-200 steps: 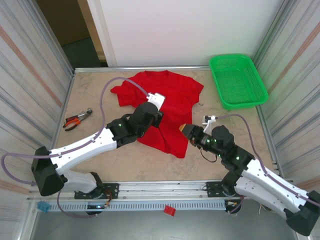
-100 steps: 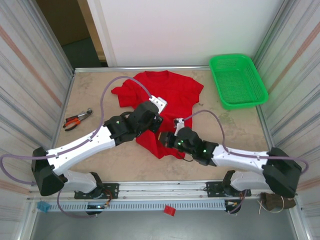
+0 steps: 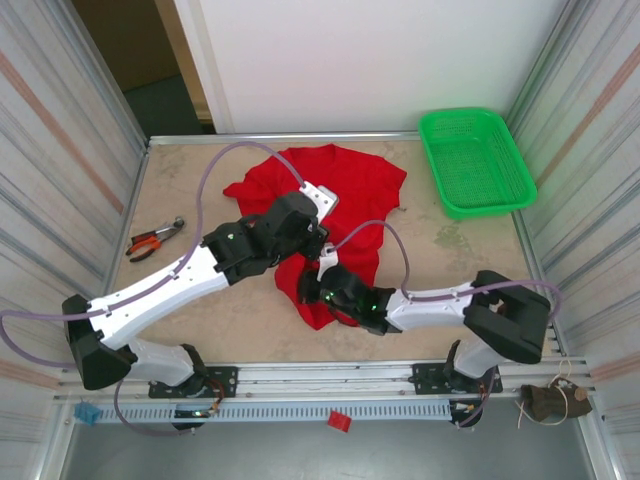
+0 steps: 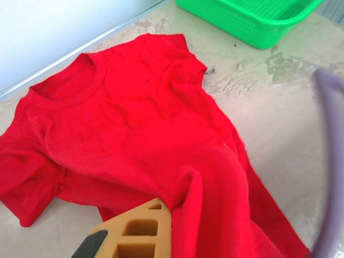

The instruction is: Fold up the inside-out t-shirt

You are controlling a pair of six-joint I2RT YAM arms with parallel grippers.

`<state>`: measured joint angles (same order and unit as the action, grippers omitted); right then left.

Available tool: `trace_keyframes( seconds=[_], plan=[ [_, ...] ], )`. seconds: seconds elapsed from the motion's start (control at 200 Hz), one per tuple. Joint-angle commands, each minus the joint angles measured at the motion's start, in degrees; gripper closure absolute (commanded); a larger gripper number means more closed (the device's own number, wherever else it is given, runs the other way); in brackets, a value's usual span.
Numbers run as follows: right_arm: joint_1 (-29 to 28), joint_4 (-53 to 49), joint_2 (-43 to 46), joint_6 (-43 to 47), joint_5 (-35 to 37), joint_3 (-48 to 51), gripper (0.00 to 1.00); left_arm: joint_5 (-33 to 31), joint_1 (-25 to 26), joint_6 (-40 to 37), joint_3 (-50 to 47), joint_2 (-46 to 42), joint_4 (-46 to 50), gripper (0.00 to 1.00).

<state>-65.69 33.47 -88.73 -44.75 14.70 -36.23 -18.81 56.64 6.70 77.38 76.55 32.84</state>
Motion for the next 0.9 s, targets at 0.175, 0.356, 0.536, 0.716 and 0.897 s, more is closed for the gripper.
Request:
trace_keyframes(
  seconds=[0.175, 0.356, 0.536, 0.716, 0.897],
  plan=[
    [3.85, -2.65, -5.6, 1.79, 3.2, -1.83, 1.0, 4.74, 0.84, 0.85, 3.81, -0.68, 1.12, 1.0],
    [8.44, -8.39, -6.47, -0.71, 6.23, -6.59, 1.0, 6.21, 4.27, 1.6, 7.37, -0.1, 2.98, 1.0],
    [11.53, -10.74, -11.03, -1.4, 5.35, -12.99, 1.0, 8.2, 7.72, 1.96, 12.52, 1.69, 3.62, 1.0],
    [17.26, -12.68, -17.23, -5.69, 2.1, -16.85, 1.0, 8.74, 8.92, 1.64, 14.96, 3.33, 3.15, 1.0],
    [20.51, -19.87, -23.44, -8.57, -4.8, -22.19, 0.91, 8.1, 8.28, 1.12, 13.64, 3.08, 1.79, 1.0]
  ],
)
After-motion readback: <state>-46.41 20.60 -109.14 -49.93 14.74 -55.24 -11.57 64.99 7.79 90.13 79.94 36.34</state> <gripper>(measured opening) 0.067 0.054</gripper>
